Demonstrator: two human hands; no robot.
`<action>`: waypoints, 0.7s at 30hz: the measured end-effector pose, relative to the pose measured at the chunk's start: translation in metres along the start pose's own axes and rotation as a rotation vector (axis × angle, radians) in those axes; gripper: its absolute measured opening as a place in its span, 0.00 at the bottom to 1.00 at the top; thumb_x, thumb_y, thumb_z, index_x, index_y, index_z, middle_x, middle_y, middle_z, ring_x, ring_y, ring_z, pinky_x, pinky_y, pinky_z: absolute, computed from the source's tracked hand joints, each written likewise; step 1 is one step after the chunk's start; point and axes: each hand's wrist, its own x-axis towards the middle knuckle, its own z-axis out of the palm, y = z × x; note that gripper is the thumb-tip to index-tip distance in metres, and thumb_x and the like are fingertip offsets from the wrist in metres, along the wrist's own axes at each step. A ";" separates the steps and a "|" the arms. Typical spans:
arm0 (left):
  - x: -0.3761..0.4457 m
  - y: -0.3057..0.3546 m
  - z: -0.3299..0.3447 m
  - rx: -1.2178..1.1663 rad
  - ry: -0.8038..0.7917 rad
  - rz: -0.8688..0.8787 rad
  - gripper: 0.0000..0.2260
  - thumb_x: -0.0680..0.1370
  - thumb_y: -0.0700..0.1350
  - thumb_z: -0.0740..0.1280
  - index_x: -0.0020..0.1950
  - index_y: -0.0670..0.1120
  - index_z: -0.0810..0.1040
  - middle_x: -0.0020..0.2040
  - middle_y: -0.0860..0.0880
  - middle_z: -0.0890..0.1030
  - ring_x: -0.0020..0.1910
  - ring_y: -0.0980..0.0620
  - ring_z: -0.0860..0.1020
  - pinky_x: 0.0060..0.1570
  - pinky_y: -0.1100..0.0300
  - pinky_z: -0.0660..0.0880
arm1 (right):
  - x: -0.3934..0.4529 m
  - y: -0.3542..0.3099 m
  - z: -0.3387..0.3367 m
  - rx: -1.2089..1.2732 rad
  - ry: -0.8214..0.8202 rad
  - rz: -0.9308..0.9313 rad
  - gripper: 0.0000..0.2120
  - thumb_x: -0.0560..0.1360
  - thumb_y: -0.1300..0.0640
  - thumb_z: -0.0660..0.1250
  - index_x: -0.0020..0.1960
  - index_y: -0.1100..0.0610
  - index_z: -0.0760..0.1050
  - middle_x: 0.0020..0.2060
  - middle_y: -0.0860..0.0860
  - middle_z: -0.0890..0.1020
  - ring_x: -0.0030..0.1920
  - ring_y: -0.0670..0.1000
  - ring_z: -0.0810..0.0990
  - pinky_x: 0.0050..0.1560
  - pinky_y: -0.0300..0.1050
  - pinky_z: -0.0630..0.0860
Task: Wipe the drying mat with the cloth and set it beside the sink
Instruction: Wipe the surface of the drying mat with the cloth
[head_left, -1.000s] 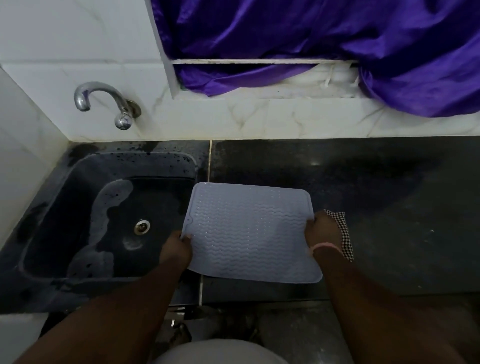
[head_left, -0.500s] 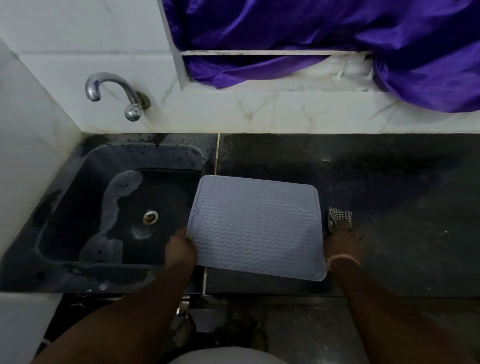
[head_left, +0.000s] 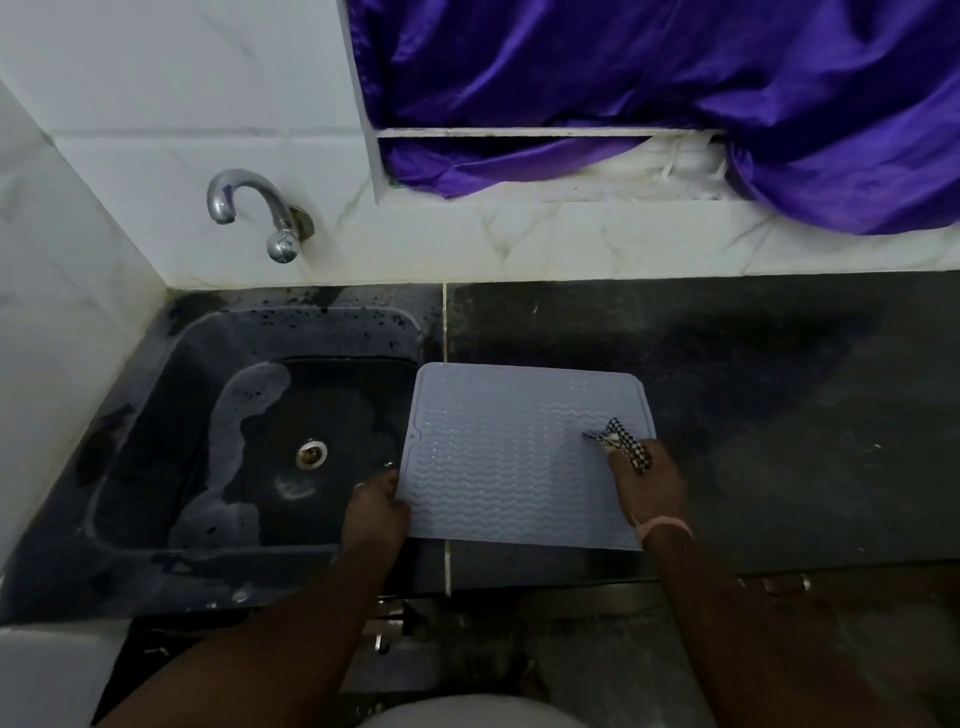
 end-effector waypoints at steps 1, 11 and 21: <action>0.003 -0.003 -0.002 0.029 -0.014 0.047 0.20 0.72 0.36 0.70 0.64 0.45 0.80 0.59 0.42 0.81 0.58 0.42 0.80 0.59 0.54 0.75 | -0.001 0.001 0.001 -0.071 0.052 -0.010 0.12 0.77 0.53 0.69 0.54 0.60 0.77 0.46 0.52 0.79 0.48 0.54 0.78 0.51 0.44 0.72; 0.024 -0.029 -0.007 0.045 -0.224 0.205 0.21 0.73 0.38 0.73 0.66 0.47 0.79 0.62 0.43 0.80 0.58 0.48 0.79 0.55 0.66 0.71 | -0.066 -0.026 0.096 -0.535 0.098 0.020 0.17 0.81 0.55 0.57 0.68 0.56 0.71 0.64 0.58 0.75 0.63 0.58 0.75 0.65 0.56 0.73; 0.045 -0.035 -0.018 -0.380 -0.243 -0.099 0.14 0.78 0.37 0.66 0.50 0.57 0.82 0.54 0.48 0.85 0.54 0.45 0.82 0.58 0.48 0.79 | -0.109 -0.095 0.143 -0.245 -0.166 -0.224 0.12 0.78 0.58 0.63 0.59 0.52 0.80 0.54 0.49 0.82 0.55 0.49 0.79 0.61 0.44 0.74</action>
